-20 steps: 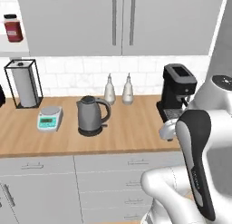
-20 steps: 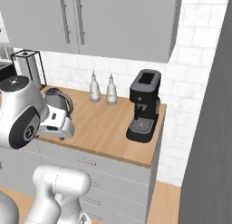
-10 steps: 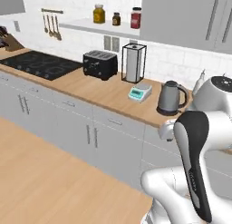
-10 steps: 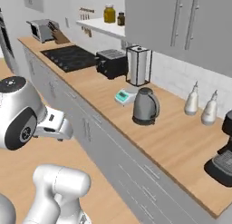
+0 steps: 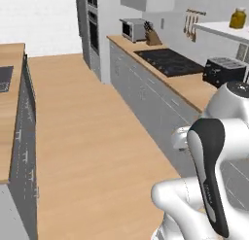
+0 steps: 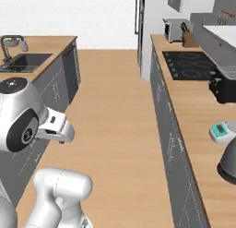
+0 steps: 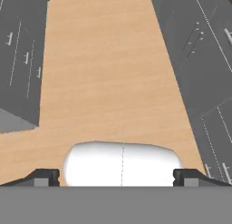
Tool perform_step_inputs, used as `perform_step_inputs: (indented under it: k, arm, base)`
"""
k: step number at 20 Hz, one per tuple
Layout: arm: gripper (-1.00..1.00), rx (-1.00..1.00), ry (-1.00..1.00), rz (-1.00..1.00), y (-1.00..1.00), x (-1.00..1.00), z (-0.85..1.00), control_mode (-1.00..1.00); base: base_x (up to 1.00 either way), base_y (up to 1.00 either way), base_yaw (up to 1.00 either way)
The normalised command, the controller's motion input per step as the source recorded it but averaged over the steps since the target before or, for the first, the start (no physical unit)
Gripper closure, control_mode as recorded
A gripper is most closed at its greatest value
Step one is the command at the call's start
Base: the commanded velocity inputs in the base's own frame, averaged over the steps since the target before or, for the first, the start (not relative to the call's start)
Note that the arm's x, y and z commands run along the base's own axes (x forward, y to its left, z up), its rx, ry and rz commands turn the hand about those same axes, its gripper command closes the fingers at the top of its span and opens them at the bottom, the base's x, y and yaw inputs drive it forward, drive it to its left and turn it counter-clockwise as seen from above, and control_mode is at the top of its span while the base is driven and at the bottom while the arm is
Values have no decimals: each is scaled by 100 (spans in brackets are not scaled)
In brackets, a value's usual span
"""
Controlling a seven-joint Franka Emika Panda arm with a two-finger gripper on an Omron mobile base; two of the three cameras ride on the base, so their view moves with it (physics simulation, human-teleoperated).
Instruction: Navigate to the dishwasher.
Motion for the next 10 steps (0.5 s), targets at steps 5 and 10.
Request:
perform_step_inputs:
  k: [5,10]
  arm:
    - [-100,0,0,0,0,0,0,100]
    - [-100,0,0,0,0,0,0,100]
  base:
    - [18,-27,85]
    - [34,-71,63]
